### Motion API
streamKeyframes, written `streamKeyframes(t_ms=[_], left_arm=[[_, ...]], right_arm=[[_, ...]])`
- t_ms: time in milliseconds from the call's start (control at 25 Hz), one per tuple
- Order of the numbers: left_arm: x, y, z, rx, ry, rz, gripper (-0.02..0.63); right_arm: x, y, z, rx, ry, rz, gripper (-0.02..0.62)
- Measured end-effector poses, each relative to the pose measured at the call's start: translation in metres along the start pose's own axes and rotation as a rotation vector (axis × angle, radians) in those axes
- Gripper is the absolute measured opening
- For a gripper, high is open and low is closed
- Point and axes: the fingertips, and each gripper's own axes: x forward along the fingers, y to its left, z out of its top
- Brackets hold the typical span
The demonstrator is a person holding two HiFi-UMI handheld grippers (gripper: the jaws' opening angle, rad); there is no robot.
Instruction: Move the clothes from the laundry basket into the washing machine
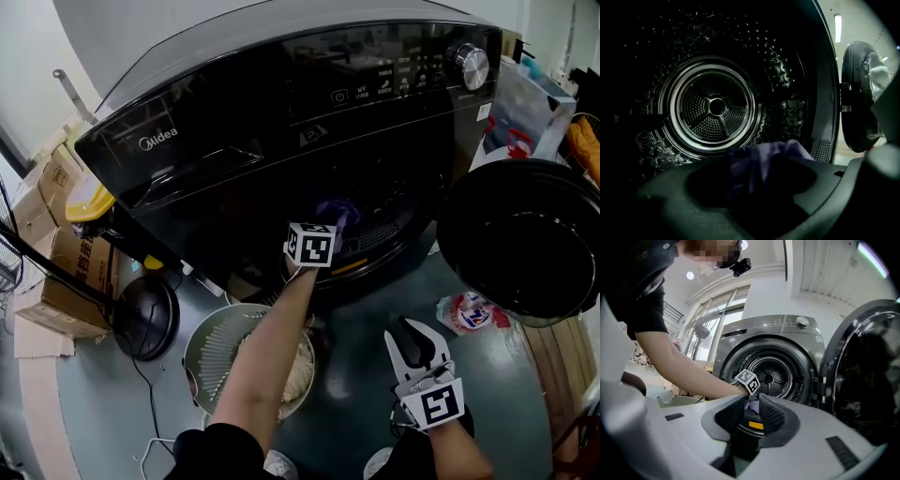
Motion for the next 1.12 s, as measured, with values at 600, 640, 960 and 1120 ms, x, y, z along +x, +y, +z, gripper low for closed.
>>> streamKeyframes(t_ms=[600,640,960,1120], left_arm=[[-0.122,-0.040,0.052,0.016,-0.349,-0.107,0.319],[-0.133,-0.044,0.052,0.018,-0.362,-0.119,0.318],[-0.214,-0.041,0.031,0.022,-0.435,-0.152,0.236],[-0.241,-0.025,-0.010,0.115,-0.403,-0.093,0.051]], right_arm=[[0.013,0.015,0.007,-0.012,-0.015,0.028,0.085],[0.015,0.015,0.009,-0.014,-0.017,0.031,0.084],[0.024,0.023,0.021,-0.001,-0.023,0.047,0.084],[0.028,0.031,0.030,-0.016,-0.029,0.068,0.084]])
